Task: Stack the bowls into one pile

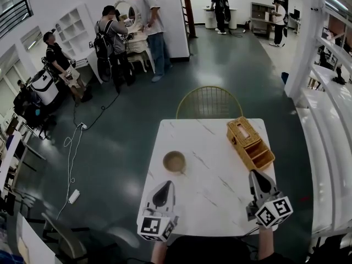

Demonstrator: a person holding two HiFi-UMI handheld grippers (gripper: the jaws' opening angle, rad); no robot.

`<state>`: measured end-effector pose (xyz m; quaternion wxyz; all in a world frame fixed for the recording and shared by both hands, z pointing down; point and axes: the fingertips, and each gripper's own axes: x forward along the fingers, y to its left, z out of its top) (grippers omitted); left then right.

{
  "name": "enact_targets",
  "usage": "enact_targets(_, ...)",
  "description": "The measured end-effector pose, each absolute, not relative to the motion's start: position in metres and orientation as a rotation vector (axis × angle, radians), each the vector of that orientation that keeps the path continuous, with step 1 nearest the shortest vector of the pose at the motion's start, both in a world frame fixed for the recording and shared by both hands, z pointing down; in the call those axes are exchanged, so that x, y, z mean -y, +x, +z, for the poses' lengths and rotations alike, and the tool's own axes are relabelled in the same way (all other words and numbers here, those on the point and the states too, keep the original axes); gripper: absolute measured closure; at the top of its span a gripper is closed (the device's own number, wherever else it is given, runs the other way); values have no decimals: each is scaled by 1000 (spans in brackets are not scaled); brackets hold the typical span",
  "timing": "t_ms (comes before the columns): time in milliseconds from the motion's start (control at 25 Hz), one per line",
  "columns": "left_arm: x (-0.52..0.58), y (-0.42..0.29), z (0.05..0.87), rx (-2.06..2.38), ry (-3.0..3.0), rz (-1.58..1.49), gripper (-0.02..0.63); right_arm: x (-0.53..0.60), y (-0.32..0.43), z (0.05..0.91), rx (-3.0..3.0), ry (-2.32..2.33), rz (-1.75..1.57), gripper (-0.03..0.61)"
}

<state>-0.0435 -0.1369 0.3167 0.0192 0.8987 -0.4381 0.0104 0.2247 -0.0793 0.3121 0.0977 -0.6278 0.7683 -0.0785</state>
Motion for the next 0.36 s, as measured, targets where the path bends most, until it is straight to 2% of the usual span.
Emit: enact_targets(360,140,-43,320,1356,2785,36,600,78,226,315,-2272,-1880,-218,565)
